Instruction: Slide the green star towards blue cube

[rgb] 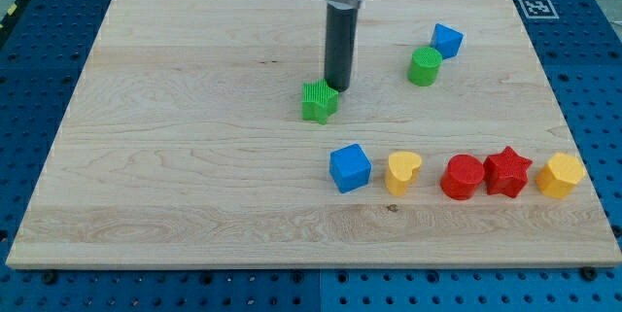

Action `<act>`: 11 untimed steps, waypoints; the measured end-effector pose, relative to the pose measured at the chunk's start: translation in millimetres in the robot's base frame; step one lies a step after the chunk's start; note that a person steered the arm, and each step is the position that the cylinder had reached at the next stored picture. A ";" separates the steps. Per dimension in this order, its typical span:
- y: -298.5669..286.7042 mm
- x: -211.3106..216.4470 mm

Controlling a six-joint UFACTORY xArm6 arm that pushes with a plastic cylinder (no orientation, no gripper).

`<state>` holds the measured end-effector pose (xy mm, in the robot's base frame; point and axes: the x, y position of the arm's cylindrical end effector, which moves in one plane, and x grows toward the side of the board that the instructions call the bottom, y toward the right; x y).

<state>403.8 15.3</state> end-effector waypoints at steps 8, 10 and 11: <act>-13.6 27.9; -57.4 30.6; -67.0 30.6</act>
